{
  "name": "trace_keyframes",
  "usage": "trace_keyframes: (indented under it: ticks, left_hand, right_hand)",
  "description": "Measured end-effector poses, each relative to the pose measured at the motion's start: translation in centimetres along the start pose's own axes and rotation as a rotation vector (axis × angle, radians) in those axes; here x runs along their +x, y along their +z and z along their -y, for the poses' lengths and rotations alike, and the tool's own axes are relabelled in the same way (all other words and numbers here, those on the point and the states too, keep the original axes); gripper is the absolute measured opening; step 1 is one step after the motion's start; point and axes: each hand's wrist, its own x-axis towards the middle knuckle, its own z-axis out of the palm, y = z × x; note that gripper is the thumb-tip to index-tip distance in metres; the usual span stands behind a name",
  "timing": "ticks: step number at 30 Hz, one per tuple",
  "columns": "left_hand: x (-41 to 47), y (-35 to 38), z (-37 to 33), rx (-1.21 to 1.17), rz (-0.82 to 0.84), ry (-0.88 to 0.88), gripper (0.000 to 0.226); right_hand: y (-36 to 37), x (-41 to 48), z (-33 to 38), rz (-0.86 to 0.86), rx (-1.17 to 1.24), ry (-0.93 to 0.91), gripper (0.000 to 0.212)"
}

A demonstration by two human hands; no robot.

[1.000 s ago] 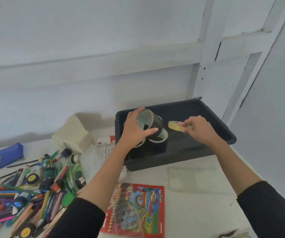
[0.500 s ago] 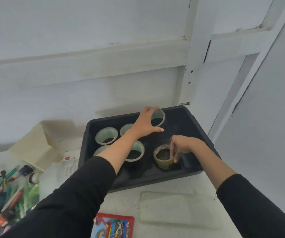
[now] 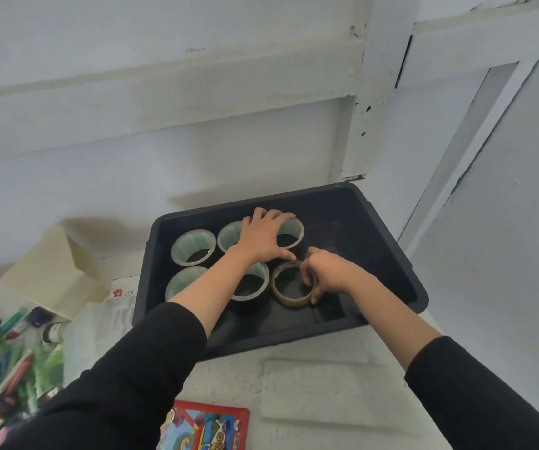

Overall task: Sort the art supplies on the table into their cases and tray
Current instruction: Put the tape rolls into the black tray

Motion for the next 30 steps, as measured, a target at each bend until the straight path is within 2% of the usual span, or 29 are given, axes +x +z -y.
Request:
trace_keyframes:
  ticks: [5,10,16,20,22,26,30]
  left_hand:
    - [-1.1,0.3,0.2,-0.052,-0.014,0.020,0.083]
    - [-3.5,-1.5,1.1,-0.063,-0.068,-0.037,0.067]
    - [-10.4,-3.7,4.3,0.018,-0.237,-0.245,0.060]
    - [-16.2,-3.0,7.9,0.005,-0.099,-0.452,0.059]
    - [-17.9,-2.5,8.2,-0.074,-0.146,-0.434,0.056]
    - [-19.0,-3.4,7.1,-0.436,-0.335,-0.464,0.062]
    - [-19.9,-3.3,6.1,-0.424,-0.320,-0.445,0.061]
  right_hand:
    - [-0.1,0.1,-0.1,-0.082,0.030,0.034,0.044]
    - [0.0,0.3,-0.6,-0.063,0.084,0.011,0.040]
    - [-0.2,-0.7,-1.4,-0.088,0.183,-0.007,0.038]
    - [-0.6,-0.9,-0.5,-0.291,0.206,0.001,0.027]
    - [-1.1,-1.0,0.6,-0.281,0.155,-0.027,0.024]
    - [-1.3,-1.3,4.2,-0.227,0.073,-0.110,0.023]
    - [-0.4,-1.5,8.7,-0.289,0.180,-0.205,0.020]
